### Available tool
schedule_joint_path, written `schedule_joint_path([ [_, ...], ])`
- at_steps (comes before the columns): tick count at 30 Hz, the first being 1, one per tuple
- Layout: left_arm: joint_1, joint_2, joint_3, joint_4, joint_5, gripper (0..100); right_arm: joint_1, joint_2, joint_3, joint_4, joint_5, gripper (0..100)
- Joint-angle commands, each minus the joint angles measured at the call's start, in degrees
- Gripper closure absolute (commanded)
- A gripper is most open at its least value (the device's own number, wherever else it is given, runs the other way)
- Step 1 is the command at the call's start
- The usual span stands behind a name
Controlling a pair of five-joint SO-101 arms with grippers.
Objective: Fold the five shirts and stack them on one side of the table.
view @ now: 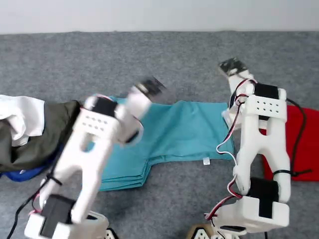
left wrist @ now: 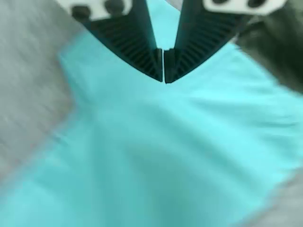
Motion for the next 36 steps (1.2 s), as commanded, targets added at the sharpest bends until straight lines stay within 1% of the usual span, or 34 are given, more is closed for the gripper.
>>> schedule_joint_path([
  [1,-5.01,5.19,-7.52,-4.40,3.25,98,-0.48,1.27,-2.90,-7.34,-6.07,94.5],
  [3,-5.71,9.76,-11.47,-5.10,4.40,98,-0.84,4.09,-2.99,-10.33,-7.56,94.6],
  [7,-5.80,19.16,-19.91,-6.51,6.24,98,-3.30,10.24,-2.99,-14.99,-8.00,94.6],
  [12,-5.71,30.07,-30.11,-6.59,6.42,98,-6.46,16.40,-3.08,-21.14,-8.00,94.6],
  [14,-5.89,34.55,-33.36,-6.42,6.24,98,-6.81,18.42,-3.34,-23.60,-7.91,94.6],
  [17,-6.77,40.62,-37.67,-5.54,6.15,98,-5.85,22.64,-6.59,-24.04,-7.74,94.6],
  [20,-9.14,45.98,-42.33,-3.52,6.24,98,-3.21,27.74,-12.04,-21.05,-7.74,94.6],
  [24,-13.63,51.08,-48.04,-0.62,6.33,98,0.66,34.59,-21.63,-13.85,-7.65,94.6],
  [27,-14.68,53.27,-52.35,2.02,6.07,98,2.15,38.81,-28.92,-8.13,-7.65,94.6],
  [30,-14.07,53.89,-56.13,5.01,5.98,98,2.24,41.27,-35.08,-3.12,-7.65,94.6],
  [36,-9.58,52.31,-65.19,13.27,5.98,98,-0.84,41.27,-42.55,4.35,-7.65,94.6],
])
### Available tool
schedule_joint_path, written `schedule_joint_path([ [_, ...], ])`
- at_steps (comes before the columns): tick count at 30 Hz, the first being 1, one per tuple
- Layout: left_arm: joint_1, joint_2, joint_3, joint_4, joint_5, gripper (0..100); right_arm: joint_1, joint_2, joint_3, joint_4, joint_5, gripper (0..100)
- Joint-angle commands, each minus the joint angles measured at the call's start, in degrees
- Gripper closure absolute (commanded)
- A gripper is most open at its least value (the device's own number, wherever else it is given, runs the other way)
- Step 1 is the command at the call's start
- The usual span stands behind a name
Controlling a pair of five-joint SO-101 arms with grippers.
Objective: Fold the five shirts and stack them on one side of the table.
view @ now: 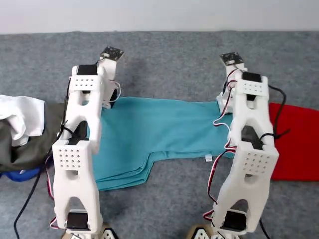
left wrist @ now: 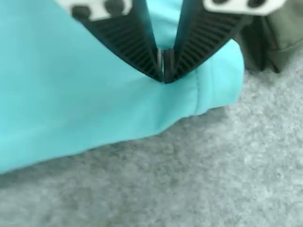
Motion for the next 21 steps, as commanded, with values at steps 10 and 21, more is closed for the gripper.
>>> schedule_joint_path([
  [10,6.07,-8.26,-6.55,11.96,-0.44,98,-1.71,-0.75,-16.70,17.98,-0.09,94.6],
  [21,9.14,-28.04,27.47,8.53,-2.29,98,-1.19,-2.86,-24.35,29.67,-0.44,94.6],
])
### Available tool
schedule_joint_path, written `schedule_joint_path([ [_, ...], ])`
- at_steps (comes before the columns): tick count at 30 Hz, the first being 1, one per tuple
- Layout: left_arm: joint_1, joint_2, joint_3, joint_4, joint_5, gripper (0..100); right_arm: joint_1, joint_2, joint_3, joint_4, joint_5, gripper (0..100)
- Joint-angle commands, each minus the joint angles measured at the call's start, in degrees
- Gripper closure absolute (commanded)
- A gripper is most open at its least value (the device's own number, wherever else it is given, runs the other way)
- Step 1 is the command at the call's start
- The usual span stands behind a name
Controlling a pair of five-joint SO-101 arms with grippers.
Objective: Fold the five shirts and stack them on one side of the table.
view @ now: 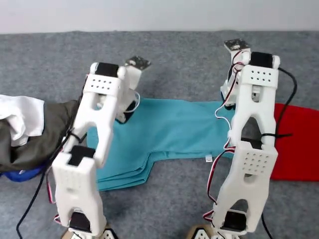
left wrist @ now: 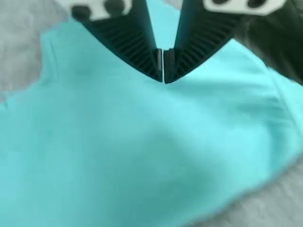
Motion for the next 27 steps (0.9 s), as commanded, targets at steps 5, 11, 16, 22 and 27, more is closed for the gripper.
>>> schedule_joint_path([
  [5,1.23,-14.07,18.77,-5.71,-0.62,98,-1.01,-3.47,-1.85,2.68,-0.44,94.6],
  [11,-0.35,-18.90,25.01,-7.82,-0.62,98,-1.01,-5.93,5.27,2.68,-0.44,94.6],
  [16,0.00,-18.90,32.13,-11.08,-0.70,98,-1.01,-10.33,10.90,2.59,-0.44,94.6],
  [22,-2.81,-21.19,37.67,-11.43,-1.76,98,-2.59,-17.10,16.70,2.59,-0.09,94.6],
  [27,-13.89,-29.45,38.46,-11.43,-4.04,98,-9.36,-24.66,23.38,2.51,2.11,94.6],
])
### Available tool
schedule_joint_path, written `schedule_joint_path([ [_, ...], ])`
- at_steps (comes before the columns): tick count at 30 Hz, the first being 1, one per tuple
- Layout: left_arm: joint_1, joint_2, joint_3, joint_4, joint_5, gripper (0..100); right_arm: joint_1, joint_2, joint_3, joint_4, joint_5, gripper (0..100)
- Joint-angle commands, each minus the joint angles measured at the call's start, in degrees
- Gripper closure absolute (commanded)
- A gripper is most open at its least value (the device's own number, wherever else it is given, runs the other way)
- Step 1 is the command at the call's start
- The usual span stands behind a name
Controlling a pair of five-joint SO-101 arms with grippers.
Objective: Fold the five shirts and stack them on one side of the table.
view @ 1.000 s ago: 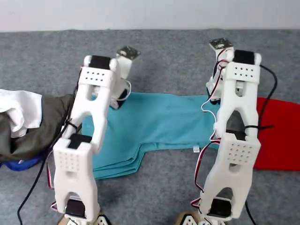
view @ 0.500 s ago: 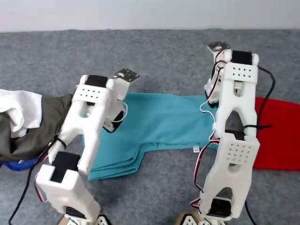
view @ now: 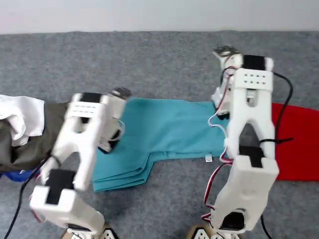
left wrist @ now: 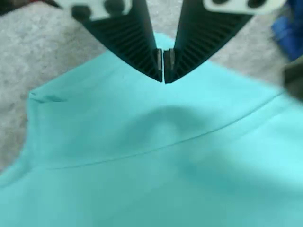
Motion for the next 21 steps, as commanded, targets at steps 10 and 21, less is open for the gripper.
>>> schedule_joint_path([
  [10,-31.56,-16.00,-0.22,2.99,-12.04,98,-28.88,-9.71,8.35,0.92,6.33,94.0],
  [21,-51.43,-18.11,-0.31,2.55,-20.04,98,-52.79,-0.13,8.35,-1.27,9.05,74.2],
])
